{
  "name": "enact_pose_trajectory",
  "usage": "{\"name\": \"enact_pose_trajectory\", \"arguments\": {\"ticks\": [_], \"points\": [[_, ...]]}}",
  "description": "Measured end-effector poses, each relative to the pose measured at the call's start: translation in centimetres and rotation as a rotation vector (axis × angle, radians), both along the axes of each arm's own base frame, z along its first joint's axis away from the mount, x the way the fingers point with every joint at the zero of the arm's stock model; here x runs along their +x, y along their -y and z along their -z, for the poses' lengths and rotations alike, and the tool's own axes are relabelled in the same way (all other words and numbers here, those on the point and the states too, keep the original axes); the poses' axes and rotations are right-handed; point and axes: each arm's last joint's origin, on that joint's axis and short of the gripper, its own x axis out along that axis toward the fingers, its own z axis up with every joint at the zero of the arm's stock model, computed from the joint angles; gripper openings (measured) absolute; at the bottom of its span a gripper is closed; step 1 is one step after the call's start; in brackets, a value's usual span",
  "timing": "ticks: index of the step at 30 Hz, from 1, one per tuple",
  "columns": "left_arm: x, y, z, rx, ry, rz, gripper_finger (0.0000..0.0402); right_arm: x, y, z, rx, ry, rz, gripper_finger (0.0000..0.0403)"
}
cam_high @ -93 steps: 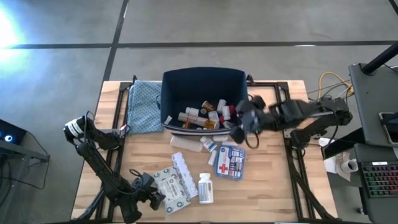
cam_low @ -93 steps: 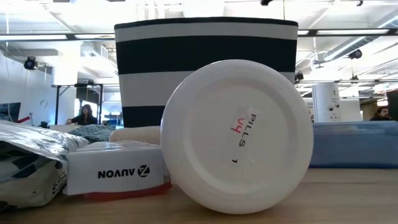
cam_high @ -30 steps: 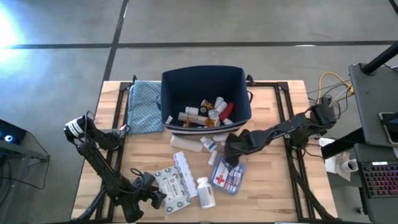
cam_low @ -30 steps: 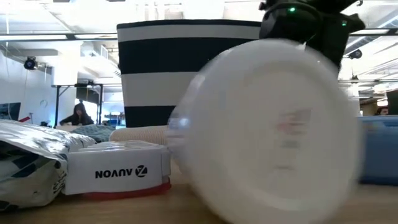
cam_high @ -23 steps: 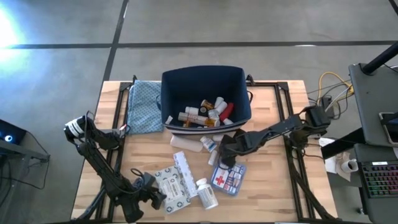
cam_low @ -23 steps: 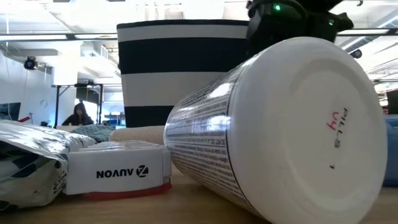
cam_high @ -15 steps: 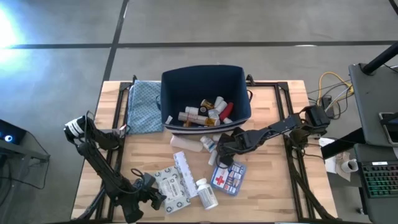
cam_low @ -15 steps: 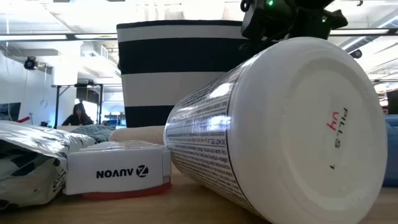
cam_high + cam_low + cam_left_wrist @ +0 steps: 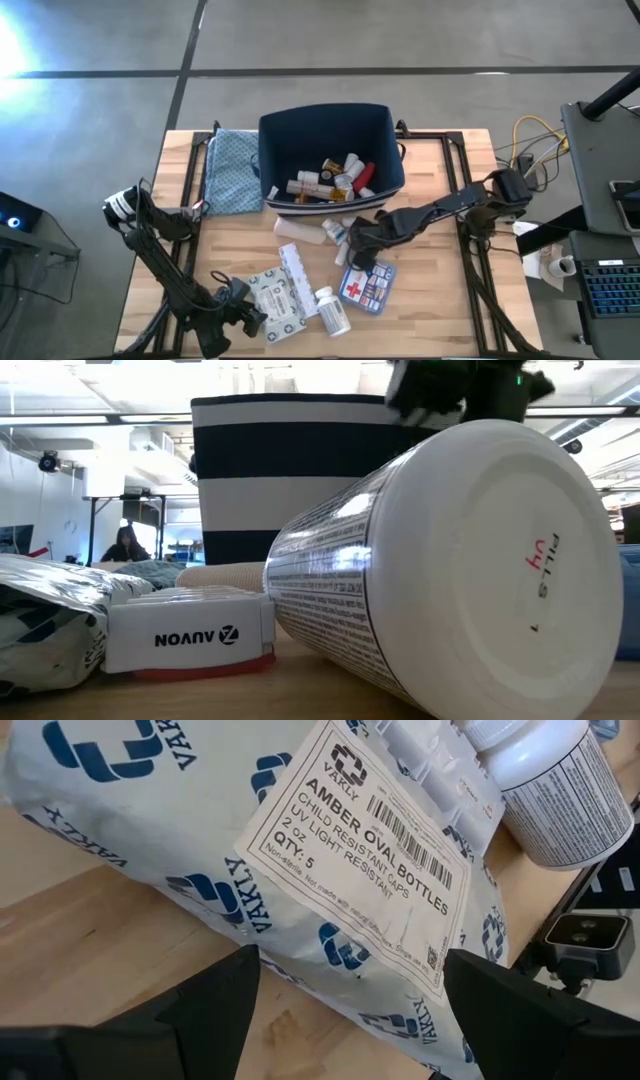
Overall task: Pick & place medical supplies in basket/bin
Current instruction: Put the white rolled gauze into the blue bin
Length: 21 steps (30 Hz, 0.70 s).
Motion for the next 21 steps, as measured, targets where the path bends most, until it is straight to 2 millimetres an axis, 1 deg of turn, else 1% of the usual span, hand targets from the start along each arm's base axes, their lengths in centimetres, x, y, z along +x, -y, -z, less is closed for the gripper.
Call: {"name": "enact_pose_trajectory", "arguments": {"ticks": [2, 5, 8, 10, 12, 14, 16, 19, 21], "points": [[0.0, 0.0, 0.0, 0.0, -0.001, 0.0, 0.0295, 0.4, -0.3, -1.6, -0.003, 0.061, 0.006, 0.0031], [0.0, 0.0, 0.0, 0.001, -0.001, 0.0, 0.0295, 1.0, -0.8, -5.2, -0.072, 0.202, 0.027, 0.0025], [0.0, 0.0, 0.0, 0.001, -0.001, 0.0, 0.0295, 1.2, -1.0, -9.9, -0.125, 0.344, 0.058, 0.0026], [0.0, 0.0, 0.0, 0.001, 0.0, 0.0, 0.0295, 1.1, -1.1, -13.6, -0.17, 0.46, 0.058, 0.0027], [0.0, 0.0, 0.0, 0.002, 0.0, 0.0, 0.0295, 0.9, -0.8, -17.2, -0.25, 0.571, 0.07, 0.003], [0.0, -0.1, 0.0, 0.009, -0.001, -0.001, 0.0295, 0.7, 0.0, -20.0, -0.339, 0.646, 0.118, 0.0033], [0.0, -0.1, 0.0, 0.014, -0.003, -0.002, 0.0295, 0.8, 1.4, -21.9, -0.392, 0.691, 0.205, 0.0039], [-0.1, -0.1, 0.1, 0.018, -0.004, -0.002, 0.0295, 1.2, 4.6, -23.6, -0.401, 0.716, 0.299, 0.0058], [-0.1, -0.1, 0.1, 0.017, -0.004, -0.002, 0.0295, 1.3, 6.9, -24.1, -0.364, 0.726, 0.329, 0.0083]]}}
